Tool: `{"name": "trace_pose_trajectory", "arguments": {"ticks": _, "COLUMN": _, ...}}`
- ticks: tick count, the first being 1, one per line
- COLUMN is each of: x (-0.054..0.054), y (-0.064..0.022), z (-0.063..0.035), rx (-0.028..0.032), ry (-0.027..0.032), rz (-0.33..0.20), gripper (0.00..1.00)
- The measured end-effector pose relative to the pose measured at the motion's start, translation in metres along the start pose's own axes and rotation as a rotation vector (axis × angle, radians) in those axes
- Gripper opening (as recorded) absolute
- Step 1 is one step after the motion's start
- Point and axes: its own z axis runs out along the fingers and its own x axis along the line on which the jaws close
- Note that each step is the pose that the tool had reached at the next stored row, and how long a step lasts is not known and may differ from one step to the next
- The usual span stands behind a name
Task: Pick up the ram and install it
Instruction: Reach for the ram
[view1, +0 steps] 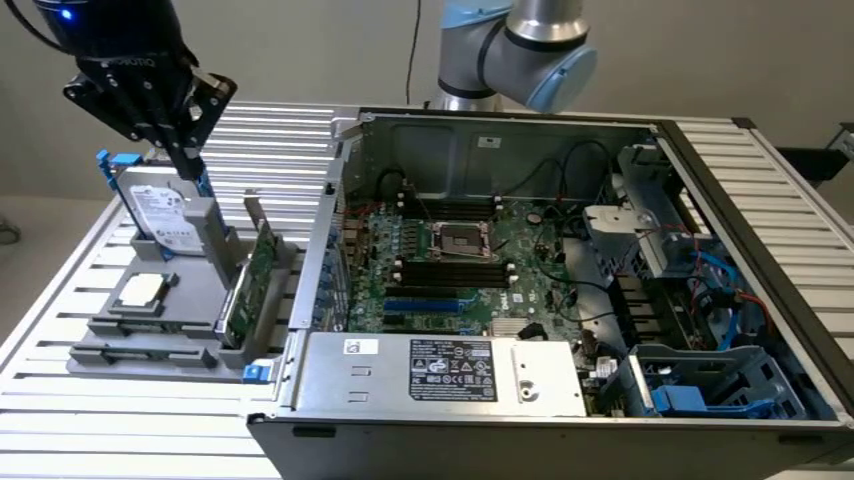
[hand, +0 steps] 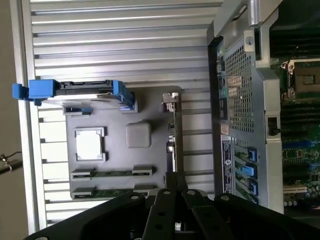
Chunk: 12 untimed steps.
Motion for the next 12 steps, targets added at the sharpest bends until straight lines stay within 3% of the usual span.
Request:
{"name": "trace_pose_trajectory", "arguments": {"ticks": 4, "x": 0.011, "y": -0.0101, "z": 0.0015, "rx": 0.0001, "ry": 0.0005, "rz": 0.0, "gripper": 0.11}}
{"name": "trace_pose_trajectory", "arguments": {"ticks": 12, "x": 0.016, "y": -0.0312, "z": 0.0058, "rx": 0.0007, "ry": 0.0086, "rz": 0.0, "gripper": 0.11}}
